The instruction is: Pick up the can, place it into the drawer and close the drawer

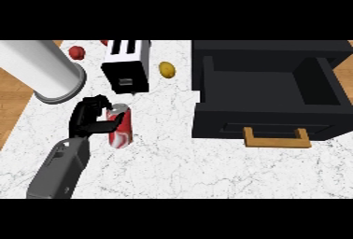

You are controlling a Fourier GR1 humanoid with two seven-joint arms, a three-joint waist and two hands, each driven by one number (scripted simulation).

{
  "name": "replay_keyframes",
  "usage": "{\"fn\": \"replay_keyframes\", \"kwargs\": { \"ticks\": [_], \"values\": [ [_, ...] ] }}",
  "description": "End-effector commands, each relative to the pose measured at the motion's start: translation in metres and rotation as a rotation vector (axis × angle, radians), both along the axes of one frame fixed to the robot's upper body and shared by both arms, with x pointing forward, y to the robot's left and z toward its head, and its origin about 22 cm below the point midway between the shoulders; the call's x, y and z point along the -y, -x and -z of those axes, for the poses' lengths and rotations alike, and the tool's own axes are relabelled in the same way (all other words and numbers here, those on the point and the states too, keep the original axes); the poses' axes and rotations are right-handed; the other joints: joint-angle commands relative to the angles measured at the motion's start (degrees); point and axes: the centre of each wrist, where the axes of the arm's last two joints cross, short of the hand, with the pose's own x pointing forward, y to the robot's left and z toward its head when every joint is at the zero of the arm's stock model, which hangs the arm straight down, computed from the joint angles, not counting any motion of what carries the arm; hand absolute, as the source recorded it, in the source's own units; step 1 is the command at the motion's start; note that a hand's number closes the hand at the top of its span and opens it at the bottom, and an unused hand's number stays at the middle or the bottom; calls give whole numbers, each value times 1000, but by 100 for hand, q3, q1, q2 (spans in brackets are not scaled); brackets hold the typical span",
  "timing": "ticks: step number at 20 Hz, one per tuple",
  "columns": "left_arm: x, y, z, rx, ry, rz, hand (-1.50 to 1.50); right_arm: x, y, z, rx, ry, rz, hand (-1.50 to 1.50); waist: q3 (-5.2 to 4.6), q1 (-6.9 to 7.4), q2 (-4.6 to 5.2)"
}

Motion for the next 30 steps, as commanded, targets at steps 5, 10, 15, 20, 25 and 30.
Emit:
{"fn": "replay_keyframes", "kwargs": {
  "ticks": [5, 10, 15, 20, 25, 30],
  "values": [
    [59, -6, -73, 96, -33, 8, 150, 4, -1, -1, -1, -5, -13, -150, -3, -20, 11],
    [108, -4, -135, 115, -38, 77, 150, 13, -7, -10, 13, -4, 1, -150, -5, -47, 23],
    [153, -3, -173, 104, -51, 115, 150, 12, -16, -2, 29, 11, -2, -150, -9, -124, 57],
    [182, -20, -214, 133, -99, 118, 150, -2, -17, -2, 24, 2, -9, -150, -12, -164, 71],
    [213, -20, -265, 187, -108, 135, 150, -3, -2, -6, 15, 9, -10, -150, -12, -197, 63],
    [244, -41, -270, 164, -142, 133, 150, 7, 1, -7, 17, 19, -6, -150, -12, -266, 80]
  ]
}}
